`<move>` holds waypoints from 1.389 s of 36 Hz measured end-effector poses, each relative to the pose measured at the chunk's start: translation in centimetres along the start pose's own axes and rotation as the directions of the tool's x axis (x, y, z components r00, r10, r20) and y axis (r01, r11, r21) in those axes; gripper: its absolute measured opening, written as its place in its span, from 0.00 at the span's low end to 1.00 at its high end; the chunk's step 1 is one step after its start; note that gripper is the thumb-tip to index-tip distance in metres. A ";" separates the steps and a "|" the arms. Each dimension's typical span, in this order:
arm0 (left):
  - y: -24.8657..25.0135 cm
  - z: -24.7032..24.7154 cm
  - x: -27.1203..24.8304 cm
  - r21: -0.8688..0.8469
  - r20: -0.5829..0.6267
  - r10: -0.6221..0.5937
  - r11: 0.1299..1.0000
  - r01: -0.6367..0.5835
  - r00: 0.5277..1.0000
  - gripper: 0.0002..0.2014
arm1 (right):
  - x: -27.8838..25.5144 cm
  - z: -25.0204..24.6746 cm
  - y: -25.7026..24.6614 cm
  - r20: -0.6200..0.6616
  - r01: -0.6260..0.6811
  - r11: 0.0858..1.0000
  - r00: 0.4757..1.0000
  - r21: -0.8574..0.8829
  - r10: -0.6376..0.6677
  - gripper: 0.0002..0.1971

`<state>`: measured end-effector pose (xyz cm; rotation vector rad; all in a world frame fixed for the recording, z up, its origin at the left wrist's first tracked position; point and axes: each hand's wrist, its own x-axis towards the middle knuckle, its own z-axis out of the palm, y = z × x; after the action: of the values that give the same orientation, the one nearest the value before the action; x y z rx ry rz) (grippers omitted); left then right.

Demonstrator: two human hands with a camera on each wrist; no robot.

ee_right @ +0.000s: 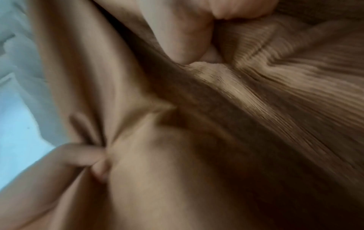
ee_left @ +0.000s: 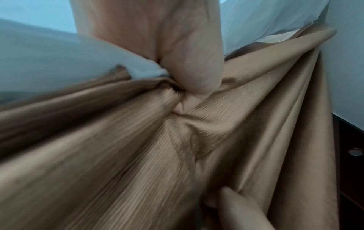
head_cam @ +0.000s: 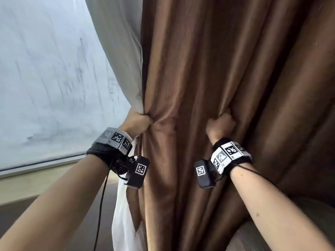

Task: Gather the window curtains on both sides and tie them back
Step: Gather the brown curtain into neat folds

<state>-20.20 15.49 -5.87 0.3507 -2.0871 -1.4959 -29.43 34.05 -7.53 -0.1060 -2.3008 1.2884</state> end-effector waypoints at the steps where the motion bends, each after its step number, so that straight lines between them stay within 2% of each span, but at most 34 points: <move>1: -0.2 -0.3 0.3 -0.018 -0.020 -0.003 1.000 0.002 1.000 0.25 | 0.4 -0.4 0.2 -0.008 -0.014 1.000 1.000 -0.023 0.014 0.23; 5: -1.1 -1.1 1.2 -0.023 -0.078 -0.029 0.999 0.027 0.997 0.24 | 1.1 -1.1 0.6 0.015 -0.027 0.999 1.000 -0.022 0.027 0.23; 7: -1.2 -0.8 1.4 -0.027 -0.075 -0.028 0.999 0.026 0.997 0.25 | 0.6 -0.8 0.3 0.078 -0.010 1.000 0.997 -0.004 0.010 0.23; 9: -0.8 -0.1 1.0 -0.049 -0.036 0.005 0.999 -0.007 0.999 0.24 | -0.5 -0.4 -0.4 0.159 0.028 0.999 0.987 0.020 -0.031 0.19; 12: -0.1 1.5 0.2 -0.092 0.046 0.034 0.995 -0.030 0.998 0.24 | -3.0 0.8 -1.9 0.307 0.146 0.989 0.942 0.002 -0.139 0.14; 15: 0.8 3.0 -0.8 -0.157 0.169 0.022 0.988 0.005 0.985 0.24 | -5.3 2.2 -3.8 0.412 0.302 0.953 0.871 -0.022 -0.266 0.14; 18: 0.9 2.7 -1.1 -0.209 0.312 -0.020 0.974 0.090 0.950 0.28 | -5.8 2.3 -4.7 0.473 0.464 0.877 0.805 -0.126 -0.358 0.16; 20: 1.1 1.6 -1.2 -0.246 0.445 -0.056 0.952 0.182 0.894 0.21 | -5.8 1.8 -4.9 0.502 0.488 0.855 0.791 -0.176 -0.349 0.15; 22: 1.7 1.2 -1.6 -0.239 0.536 -0.057 0.947 0.216 0.842 0.10 | -5.8 1.6 -4.5 0.544 0.481 0.864 0.769 -0.147 -0.336 0.16; 23: 1.9 1.4 -1.6 -0.223 0.521 -0.045 0.957 0.187 0.852 0.09 | -5.9 1.5 -4.3 0.583 0.466 0.878 0.745 -0.107 -0.325 0.18; 24: 1.9 1.9 -1.5 -0.224 0.463 -0.022 0.964 0.141 0.886 0.13 | -6.2 1.4 -4.2 0.630 0.438 0.898 0.711 -0.051 -0.311 0.19; 27: 1.0 3.7 -0.6 -0.203 0.155 -0.035 0.977 0.066 0.987 0.27 | -6.7 1.6 -3.9 0.690 0.431 0.902 0.654 -0.001 -0.312 0.21; 29: 0.2 4.1 0.0 -0.056 -0.075 -0.052 0.997 0.048 0.996 0.26 | -6.7 2.1 -3.3 0.709 0.413 0.910 0.634 0.028 -0.309 0.20; 31: -0.1 3.8 0.4 0.082 -0.191 -0.026 0.996 0.042 0.981 0.19 | -6.5 2.2 -2.5 0.735 0.332 0.936 0.603 0.121 -0.309 0.25; 32: -0.1 3.5 0.6 0.119 -0.205 -0.016 0.992 0.041 0.979 0.17 | -6.2 2.1 -2.0 0.707 0.274 0.945 0.633 0.178 -0.317 0.25; 33: -0.2 3.2 0.9 0.136 -0.199 -0.012 0.990 0.040 0.980 0.16 | -5.8 1.8 -1.7 0.652 0.202 0.950 0.692 0.239 -0.311 0.21; 34: -0.3 2.9 1.2 0.140 -0.189 -0.015 0.989 0.042 0.982 0.15 | -5.3 1.4 -1.4 0.536 0.177 0.941 0.785 0.287 -0.311 0.15; 35: -0.4 2.6 1.4 0.143 -0.178 -0.021 0.989 0.047 0.984 0.15 | -4.8 0.8 -1.3 0.345 0.216 0.931 0.884 0.295 -0.314 0.10; 36: -0.5 2.4 1.6 0.138 -0.169 -0.025 0.989 0.049 0.985 0.16 | -4.1 0.4 -1.0 0.130 0.266 0.923 0.942 0.279 -0.310 0.07; 37: -0.5 2.2 1.8 0.126 -0.164 -0.025 0.991 0.046 0.986 0.17 | -3.5 -0.1 -0.8 -0.039 0.290 0.916 0.956 0.276 -0.291 0.10; 38: -0.6 2.1 1.9 0.113 -0.157 -0.023 0.993 0.041 0.987 0.17 | -2.9 -0.2 -0.5 -0.130 0.280 0.919 0.959 0.278 -0.253 0.19; 39: -0.7 2.0 1.9 0.100 -0.144 -0.020 0.994 0.035 0.989 0.17 | -2.5 -0.4 -0.4 -0.167 0.238 0.937 0.966 0.255 -0.200 0.29; 41: -0.7 2.0 1.9 0.077 -0.125 -0.010 0.997 0.019 0.992 0.16 | -1.9 -1.0 -0.6 -0.146 0.125 0.984 0.984 0.130 -0.105 0.49; 43: -0.7 2.0 1.8 0.039 -0.109 -0.002 0.999 0.007 0.994 0.14 | -1.2 -1.2 -0.3 -0.054 0.049 0.990 0.998 0.134 -0.042 0.59; 44: -0.7 2.0 1.8 0.024 -0.100 0.008 1.000 -0.005 0.995 0.15 | -0.9 -1.3 -0.1 0.014 0.019 0.978 1.000 0.210 -0.023 0.58; 45: -0.8 2.0 1.8 0.015 -0.092 0.015 1.000 -0.014 0.996 0.15 | -0.6 -1.1 0.0 0.071 -0.007 0.958 0.997 0.288 -0.014 0.52; 46: -0.8 2.0 1.7 0.008 -0.091 0.015 1.000 -0.014 0.996 0.16 | -0.5 -0.8 0.2 0.097 -0.017 0.943 0.995 0.333 -0.017 0.42; 48: -0.9 2.0 1.8 -0.018 -0.097 0.002 1.000 -0.004 0.995 0.17 | -1.4 -0.5 -0.1 0.056 0.058 0.959 0.995 0.279 -0.076 0.16; 49: -0.9 2.0 1.8 -0.032 -0.095 -0.001 0.999 -0.002 0.996 0.18 | -2.1 -0.3 -0.3 0.016 0.111 0.960 0.993 0.256 -0.119 0.09; 50: -0.9 2.1 1.7 -0.044 -0.082 -0.001 0.999 -0.002 0.997 0.18 | -2.9 0.0 -0.5 -0.007 0.151 0.960 0.988 0.234 -0.154 0.08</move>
<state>-22.85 15.95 -6.76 0.3885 -1.9874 -1.4993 -26.80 32.87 -8.28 0.1562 -2.1010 1.4697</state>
